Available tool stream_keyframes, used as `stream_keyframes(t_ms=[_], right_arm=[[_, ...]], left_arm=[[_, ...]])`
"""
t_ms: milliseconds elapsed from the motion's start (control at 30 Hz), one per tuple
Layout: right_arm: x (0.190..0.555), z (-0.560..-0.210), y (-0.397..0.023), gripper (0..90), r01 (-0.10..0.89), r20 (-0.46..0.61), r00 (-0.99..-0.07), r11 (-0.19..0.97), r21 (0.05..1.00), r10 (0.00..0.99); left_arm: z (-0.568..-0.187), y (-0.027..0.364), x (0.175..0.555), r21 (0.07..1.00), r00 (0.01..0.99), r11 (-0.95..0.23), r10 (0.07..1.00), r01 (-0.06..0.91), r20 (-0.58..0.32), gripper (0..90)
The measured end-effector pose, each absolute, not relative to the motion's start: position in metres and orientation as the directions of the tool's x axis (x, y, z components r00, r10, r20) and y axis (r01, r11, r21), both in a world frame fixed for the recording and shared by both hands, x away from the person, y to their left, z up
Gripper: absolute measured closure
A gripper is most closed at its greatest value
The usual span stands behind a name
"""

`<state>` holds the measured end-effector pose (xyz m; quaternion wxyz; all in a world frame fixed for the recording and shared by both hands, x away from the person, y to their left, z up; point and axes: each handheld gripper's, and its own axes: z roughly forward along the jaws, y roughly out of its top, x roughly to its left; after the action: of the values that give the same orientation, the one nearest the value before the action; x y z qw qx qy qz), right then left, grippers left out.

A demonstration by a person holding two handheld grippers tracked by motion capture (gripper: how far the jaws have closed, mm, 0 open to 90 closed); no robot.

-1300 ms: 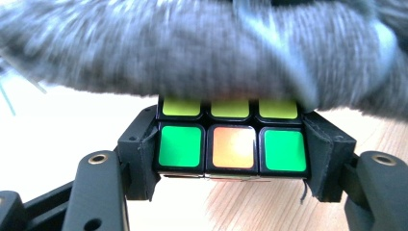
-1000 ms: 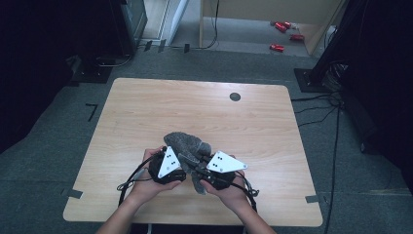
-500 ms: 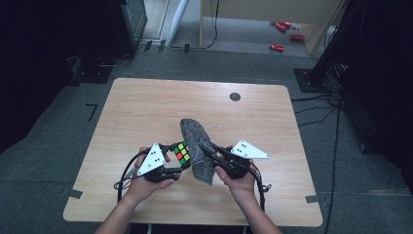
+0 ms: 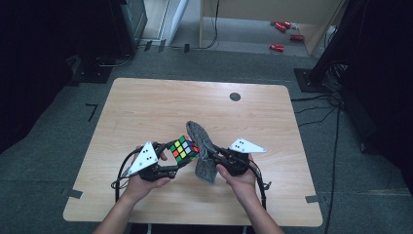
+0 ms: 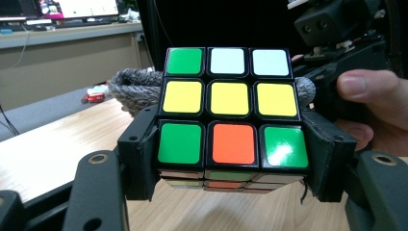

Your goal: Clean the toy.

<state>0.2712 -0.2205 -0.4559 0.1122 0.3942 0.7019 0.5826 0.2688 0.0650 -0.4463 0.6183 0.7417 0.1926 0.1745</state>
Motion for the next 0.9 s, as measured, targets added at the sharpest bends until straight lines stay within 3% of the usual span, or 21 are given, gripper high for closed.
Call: stream_keyframes(t_ms=[200, 333, 500, 567, 633, 900], right_arm=[[0.259, -0.434, -0.224, 73.9, 0.32, 0.277, -0.709, -0.054, 0.946, 0.648], [0.252, -0.429, -0.212, 73.6, 0.273, 0.217, -0.745, -0.008, 0.962, 0.631], [0.263, -0.444, -0.22, 73.6, 0.351, 0.257, -0.693, 0.003, 0.936, 0.673], [0.267, -0.451, -0.223, 73.5, 0.384, 0.278, -0.679, 0.005, 0.923, 0.679], [0.269, -0.457, -0.222, 73.4, 0.412, 0.339, -0.697, -0.035, 0.911, 0.632], [0.261, -0.462, -0.199, 73.6, 0.392, 0.301, -0.756, 0.033, 0.919, 0.581]], left_arm=[[-0.451, 0.058, 0.268, 0.968, 0.875, -0.245, 0.479, 0.061, 0.066, 34.8], [-0.452, 0.052, 0.265, 0.964, 0.875, -0.263, 0.476, 0.044, 0.09, 34.8], [-0.444, 0.063, 0.266, 0.984, 0.869, -0.168, 0.493, 0.058, 0.033, 34.8], [-0.441, 0.07, 0.27, 0.992, 0.869, -0.092, 0.494, 0.087, -0.031, 34.8], [-0.442, 0.073, 0.272, 0.992, 0.87, -0.065, 0.49, 0.104, -0.059, 34.8], [-0.443, 0.074, 0.272, 0.992, 0.867, -0.032, 0.491, 0.122, -0.091, 34.8]])
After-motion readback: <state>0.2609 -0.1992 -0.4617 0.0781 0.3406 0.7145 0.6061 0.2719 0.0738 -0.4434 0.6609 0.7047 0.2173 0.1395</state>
